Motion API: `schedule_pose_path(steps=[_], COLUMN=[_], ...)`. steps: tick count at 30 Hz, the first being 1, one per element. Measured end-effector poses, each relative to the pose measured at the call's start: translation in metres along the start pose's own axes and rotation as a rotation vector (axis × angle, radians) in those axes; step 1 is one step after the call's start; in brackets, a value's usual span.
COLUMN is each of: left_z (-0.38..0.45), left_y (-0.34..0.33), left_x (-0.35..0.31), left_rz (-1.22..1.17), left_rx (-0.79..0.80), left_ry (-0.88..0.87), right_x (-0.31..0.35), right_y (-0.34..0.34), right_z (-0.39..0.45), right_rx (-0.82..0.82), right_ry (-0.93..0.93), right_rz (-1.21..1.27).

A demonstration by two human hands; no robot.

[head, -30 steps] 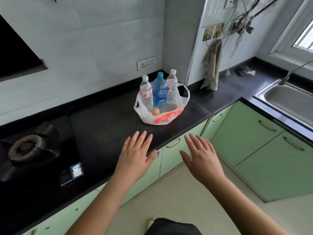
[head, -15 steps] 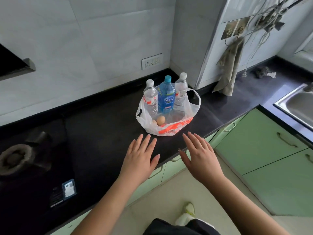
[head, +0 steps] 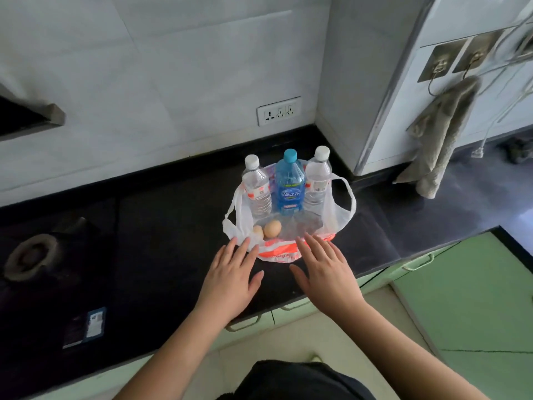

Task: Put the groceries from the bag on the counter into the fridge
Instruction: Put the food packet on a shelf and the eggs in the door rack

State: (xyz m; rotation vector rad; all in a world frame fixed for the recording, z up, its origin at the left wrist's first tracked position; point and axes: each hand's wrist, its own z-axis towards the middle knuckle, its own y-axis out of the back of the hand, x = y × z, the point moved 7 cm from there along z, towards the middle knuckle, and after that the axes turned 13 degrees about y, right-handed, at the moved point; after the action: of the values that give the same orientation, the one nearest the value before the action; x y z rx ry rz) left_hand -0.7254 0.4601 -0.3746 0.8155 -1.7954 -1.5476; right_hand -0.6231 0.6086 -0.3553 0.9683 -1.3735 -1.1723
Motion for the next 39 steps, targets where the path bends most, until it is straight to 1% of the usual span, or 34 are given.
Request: schedule_pose_path(steps=[3,9,17,22,23,26,28,31,36,39], left_z=[0.006,0.019,0.041,0.056,0.059,0.070,0.078,0.086,0.101,0.117], left_y=[0.000,-0.006,-0.025,-0.026,-0.027,-0.033,-0.038,-0.043,-0.045,-0.048], left_x=[-0.007,-0.005,0.007,-0.006,-0.006,-0.002,-0.006,-0.017,-0.028,-0.032], left_rz=[-0.021,-0.054,-0.119,-0.160,-0.167,-0.186,-0.204,-0.209,-0.210,-0.168], left_rx=[-0.018,-0.024,-0.014,-0.078,-0.081,-0.014,0.017,0.015,0.022,0.071], left_ry=[0.019,0.038,-0.011,-0.088,-0.075,0.003,-0.011,-0.023,0.049,0.103], right_x=[-0.008,-0.009,-0.001,-0.004,-0.005,-0.010,-0.015,-0.025,-0.038,-0.045], right_y=[-0.006,-0.018,-0.029,-0.032,-0.034,-0.043,-0.050,-0.057,-0.068,-0.076], right_z=[0.017,0.044,0.074,0.086,0.087,0.090,0.094,0.104,0.121,0.128], right_rx=[0.016,0.051,0.135,0.151,0.155,0.189,0.211,0.218,0.249,0.277], right_ry=[0.054,0.089,0.108,0.081,0.080,0.086,0.093,0.126,0.178,0.222], right_rz=[0.027,0.036,0.040,0.021,0.017,0.013,0.017,0.026,0.055,0.045])
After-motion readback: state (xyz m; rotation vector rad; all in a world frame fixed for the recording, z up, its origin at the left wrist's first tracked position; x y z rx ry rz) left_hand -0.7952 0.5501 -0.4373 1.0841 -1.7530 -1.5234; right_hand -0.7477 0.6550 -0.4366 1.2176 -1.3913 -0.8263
